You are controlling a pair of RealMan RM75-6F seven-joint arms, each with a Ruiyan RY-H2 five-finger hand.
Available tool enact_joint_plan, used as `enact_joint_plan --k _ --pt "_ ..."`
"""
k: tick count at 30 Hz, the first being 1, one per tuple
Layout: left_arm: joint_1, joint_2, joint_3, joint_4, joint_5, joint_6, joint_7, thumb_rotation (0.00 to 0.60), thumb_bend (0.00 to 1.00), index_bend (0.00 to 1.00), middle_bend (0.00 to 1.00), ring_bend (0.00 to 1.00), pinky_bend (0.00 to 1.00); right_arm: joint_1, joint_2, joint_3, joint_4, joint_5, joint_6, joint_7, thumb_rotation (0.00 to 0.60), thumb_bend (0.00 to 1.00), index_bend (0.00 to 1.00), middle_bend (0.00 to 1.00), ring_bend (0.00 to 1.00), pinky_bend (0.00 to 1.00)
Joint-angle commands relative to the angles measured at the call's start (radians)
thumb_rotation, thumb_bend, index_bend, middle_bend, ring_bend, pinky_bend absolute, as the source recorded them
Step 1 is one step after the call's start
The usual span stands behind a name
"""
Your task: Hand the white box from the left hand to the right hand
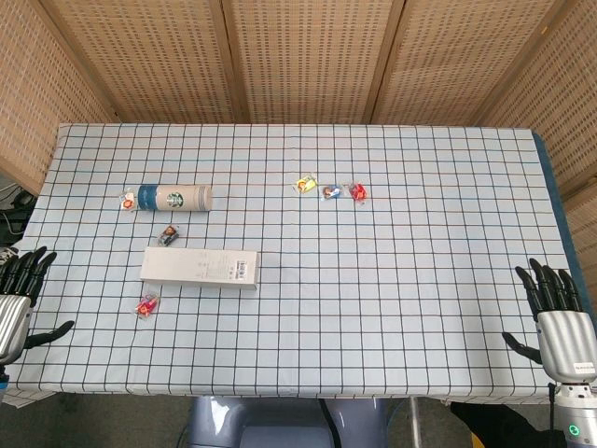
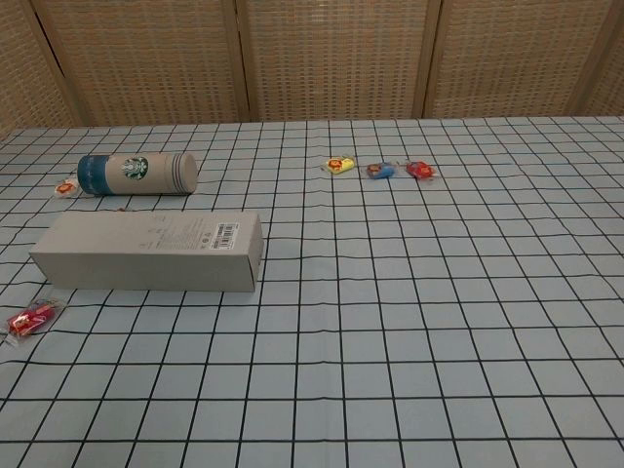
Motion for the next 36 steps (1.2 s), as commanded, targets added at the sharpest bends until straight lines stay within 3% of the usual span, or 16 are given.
enact_joint_plan --k 1,8,11,13,14,20,26,29,31,36 --pt "0.0 -0.003 -0.001 -0.001 -0.003 -0.001 0.008 0.6 0.0 0.0 0.0 0.0 0.0 0.0 0.004 -0.001 -0.009 0.006 -0.01 -0.011 0.6 0.0 0.0 0.0 0.0 0.0" --pt "-0.041 -0.022 -0.015 0.017 -0.018 -0.063 0.014 0.6 0.0 0.0 0.0 0.0 0.0 0.0 0.01 0.003 -0.017 0.012 -0.011 -0.005 0.6 0.0 0.0 0.0 0.0 0.0" --pt "-0.1 -0.039 -0.034 0.048 -0.031 -0.145 0.021 0.6 0.0 0.0 0.0 0.0 0.0 0.0 0.01 0.007 -0.016 0.021 -0.013 -0.004 0.6 0.0 0.0 0.0 0.0 0.0" --pt "-0.183 -0.067 -0.052 0.091 -0.041 -0.264 0.026 0.6 0.0 0.0 0.0 0.0 0.0 0.002 0.009 0.011 -0.014 0.033 -0.022 -0.007 0.6 0.0 0.0 0.0 0.0 0.0" --pt "-0.24 -0.096 -0.067 0.133 -0.049 -0.343 0.009 0.6 0.0 0.0 0.0 0.0 0.0 0.005 0.007 0.015 -0.013 0.042 -0.029 -0.013 0.6 0.0 0.0 0.0 0.0 0.0" --pt "-0.392 -0.216 -0.079 0.297 -0.052 -0.539 -0.102 0.6 0.0 0.0 0.0 0.0 0.0 0.011 -0.005 0.025 -0.008 0.07 -0.045 -0.037 0.6 0.0 0.0 0.0 0.0 0.0" --pt "-0.465 -0.269 -0.064 0.359 -0.047 -0.633 -0.172 0.6 0.0 0.0 0.0 0.0 0.0 0.009 -0.008 0.034 0.004 0.099 -0.05 -0.036 0.6 0.0 0.0 0.0 0.0 0.0" --pt "-0.484 -0.289 -0.064 0.382 -0.056 -0.648 -0.169 0.6 0.0 0.09 0.03 0.04 0.05 0.007 -0.007 0.038 0.009 0.105 -0.05 -0.027 0.6 0.0 0.0 0.0 0.0 0.0" --pt "-0.502 -0.295 -0.059 0.391 -0.071 -0.687 -0.155 0.6 0.0 0.21 0.12 0.12 0.16 0.006 -0.006 0.039 0.011 0.11 -0.049 -0.021 0.6 0.0 0.0 0.0 0.0 0.0" --pt "-0.529 -0.304 -0.059 0.398 -0.125 -0.745 -0.079 0.6 0.0 0.27 0.15 0.14 0.22 0.006 -0.004 0.042 0.016 0.114 -0.052 -0.013 0.6 0.0 0.0 0.0 0.0 0.0"
